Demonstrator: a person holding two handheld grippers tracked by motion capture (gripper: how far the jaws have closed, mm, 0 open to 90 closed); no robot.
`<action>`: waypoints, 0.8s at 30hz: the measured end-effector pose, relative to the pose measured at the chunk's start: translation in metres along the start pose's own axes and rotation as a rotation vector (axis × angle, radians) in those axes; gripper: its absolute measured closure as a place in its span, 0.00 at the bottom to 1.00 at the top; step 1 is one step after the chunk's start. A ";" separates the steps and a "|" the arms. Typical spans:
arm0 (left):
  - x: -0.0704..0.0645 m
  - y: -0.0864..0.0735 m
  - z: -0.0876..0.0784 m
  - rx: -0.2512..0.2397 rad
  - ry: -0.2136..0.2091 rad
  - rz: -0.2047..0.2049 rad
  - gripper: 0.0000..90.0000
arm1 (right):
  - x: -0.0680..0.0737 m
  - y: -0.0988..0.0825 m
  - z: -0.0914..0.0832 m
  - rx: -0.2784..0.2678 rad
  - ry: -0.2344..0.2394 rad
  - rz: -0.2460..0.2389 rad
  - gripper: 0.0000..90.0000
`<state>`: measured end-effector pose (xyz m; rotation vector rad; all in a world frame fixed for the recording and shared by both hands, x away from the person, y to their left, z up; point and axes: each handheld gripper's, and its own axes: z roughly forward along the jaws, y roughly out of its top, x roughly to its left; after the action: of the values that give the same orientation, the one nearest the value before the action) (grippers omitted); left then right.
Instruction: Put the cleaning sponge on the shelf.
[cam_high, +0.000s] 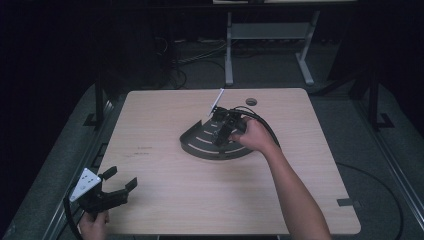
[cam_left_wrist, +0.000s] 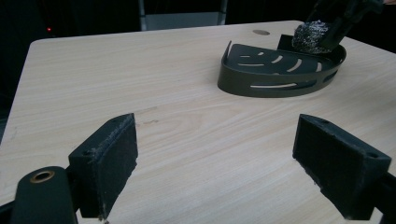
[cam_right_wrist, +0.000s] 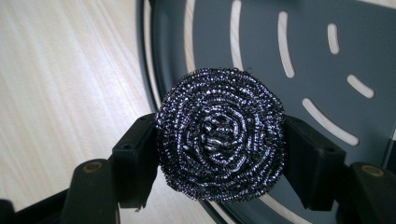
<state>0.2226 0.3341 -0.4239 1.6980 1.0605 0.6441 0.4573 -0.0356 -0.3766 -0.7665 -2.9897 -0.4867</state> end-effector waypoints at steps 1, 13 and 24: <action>0.000 0.000 0.000 0.001 0.001 0.001 0.15 | -0.001 0.000 0.002 0.004 -0.006 0.001 0.36; 0.001 0.000 -0.001 -0.004 0.000 0.000 0.15 | -0.008 0.005 0.019 0.019 -0.009 0.031 0.36; 0.000 0.000 0.000 -0.003 -0.001 0.000 0.15 | -0.014 0.006 0.029 0.013 -0.007 0.062 0.36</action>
<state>0.2226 0.3342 -0.4236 1.6956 1.0581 0.6443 0.4741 -0.0283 -0.4035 -0.8583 -2.9624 -0.4634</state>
